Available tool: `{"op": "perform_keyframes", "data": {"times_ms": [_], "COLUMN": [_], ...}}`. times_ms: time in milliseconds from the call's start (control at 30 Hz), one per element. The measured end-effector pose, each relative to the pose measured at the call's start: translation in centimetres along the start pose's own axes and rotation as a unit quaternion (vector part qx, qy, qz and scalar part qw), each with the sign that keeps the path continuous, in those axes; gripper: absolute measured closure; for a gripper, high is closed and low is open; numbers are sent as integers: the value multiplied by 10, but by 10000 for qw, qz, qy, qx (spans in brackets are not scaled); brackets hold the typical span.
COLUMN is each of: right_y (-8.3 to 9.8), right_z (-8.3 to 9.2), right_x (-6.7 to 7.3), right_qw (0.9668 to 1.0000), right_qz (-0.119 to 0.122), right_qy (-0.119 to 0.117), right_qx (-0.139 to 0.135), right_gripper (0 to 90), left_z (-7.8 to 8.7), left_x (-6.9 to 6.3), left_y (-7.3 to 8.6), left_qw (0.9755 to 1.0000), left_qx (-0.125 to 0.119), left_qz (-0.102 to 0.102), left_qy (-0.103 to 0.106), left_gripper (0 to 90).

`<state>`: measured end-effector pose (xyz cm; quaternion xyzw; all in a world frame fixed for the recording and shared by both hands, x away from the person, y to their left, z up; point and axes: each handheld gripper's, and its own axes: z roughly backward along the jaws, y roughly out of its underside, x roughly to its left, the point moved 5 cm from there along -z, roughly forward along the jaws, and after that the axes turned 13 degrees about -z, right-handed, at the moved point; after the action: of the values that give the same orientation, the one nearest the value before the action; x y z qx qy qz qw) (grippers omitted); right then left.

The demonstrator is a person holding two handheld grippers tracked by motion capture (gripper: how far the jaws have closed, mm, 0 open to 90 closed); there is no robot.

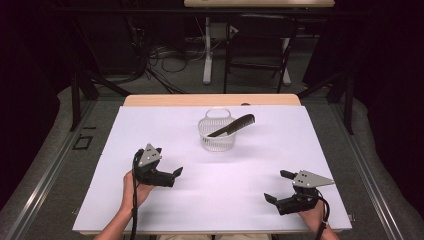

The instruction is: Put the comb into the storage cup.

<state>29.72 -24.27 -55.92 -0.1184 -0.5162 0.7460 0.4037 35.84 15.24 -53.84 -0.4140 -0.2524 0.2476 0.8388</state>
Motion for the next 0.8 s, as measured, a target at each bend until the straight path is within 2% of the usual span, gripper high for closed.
{"op": "perform_keyframes", "data": {"times_ms": [133, 267, 433, 800], "right_y": [0, 0, 0, 0], "right_z": [0, -1, -1, 0], "right_x": [0, 0, 1, 1], "right_qw": [10000, 10000, 10000, 10000], "right_qz": [11, -2, 5, 1], "right_qy": [2, -10, 0, -5], "right_qx": [10, 23, 11, -11], "right_gripper": [4, 4, 4, 3], "left_z": [4, 9, 14, 27], "left_x": [-4, -9, -15, -22], "left_y": [7, 12, 20, 37], "left_qw": [9999, 9999, 9996, 9990], "left_qx": [-62, -111, -243, -361], "left_qz": [100, 45, 106, 47], "left_qy": [-27, -83, -78, -261], "left_gripper": [0, 0, 0, 0]}}
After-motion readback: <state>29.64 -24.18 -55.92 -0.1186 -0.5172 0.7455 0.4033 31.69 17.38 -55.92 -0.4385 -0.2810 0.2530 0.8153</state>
